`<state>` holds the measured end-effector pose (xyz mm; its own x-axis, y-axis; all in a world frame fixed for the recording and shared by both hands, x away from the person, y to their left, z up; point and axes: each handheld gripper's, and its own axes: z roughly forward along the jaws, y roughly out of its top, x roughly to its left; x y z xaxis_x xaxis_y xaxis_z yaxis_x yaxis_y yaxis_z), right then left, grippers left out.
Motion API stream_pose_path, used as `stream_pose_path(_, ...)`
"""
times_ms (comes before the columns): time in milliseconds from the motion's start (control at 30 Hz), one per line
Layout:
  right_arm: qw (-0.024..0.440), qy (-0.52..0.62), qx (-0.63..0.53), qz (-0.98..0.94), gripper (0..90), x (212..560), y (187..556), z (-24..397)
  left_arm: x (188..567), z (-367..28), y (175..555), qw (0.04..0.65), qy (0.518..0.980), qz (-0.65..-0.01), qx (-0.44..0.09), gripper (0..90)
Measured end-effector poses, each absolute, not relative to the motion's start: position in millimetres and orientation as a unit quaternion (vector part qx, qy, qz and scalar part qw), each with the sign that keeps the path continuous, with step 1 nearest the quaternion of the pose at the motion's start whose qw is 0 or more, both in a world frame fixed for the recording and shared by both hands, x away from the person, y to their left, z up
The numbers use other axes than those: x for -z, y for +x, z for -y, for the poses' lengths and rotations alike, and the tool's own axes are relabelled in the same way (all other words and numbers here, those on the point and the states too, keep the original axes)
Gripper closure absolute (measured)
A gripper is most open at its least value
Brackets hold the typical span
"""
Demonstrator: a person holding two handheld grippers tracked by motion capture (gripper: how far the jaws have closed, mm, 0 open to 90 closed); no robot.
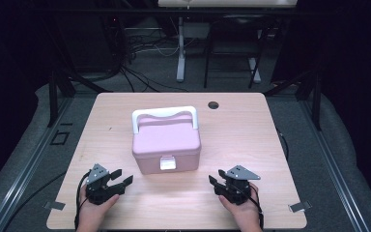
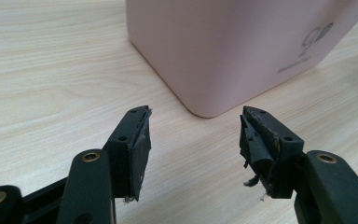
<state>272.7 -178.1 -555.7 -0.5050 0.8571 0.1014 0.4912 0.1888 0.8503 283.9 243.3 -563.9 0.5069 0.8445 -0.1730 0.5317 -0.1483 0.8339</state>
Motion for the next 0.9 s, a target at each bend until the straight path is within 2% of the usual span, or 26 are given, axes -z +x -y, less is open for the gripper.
stream_pose_path(467,0.202,0.464,-0.439,-0.742,50.7,558.5,277.2,179.7,562.1,-249.5,283.9,0.466,0.726,-0.476,-0.174,46.7)
stream_pose_path(900,0.198,0.461,-0.439,-0.746,52.6,558.1,279.5,172.0,558.8,-250.2,281.9,0.469,0.726,-0.472,-0.175,48.2)
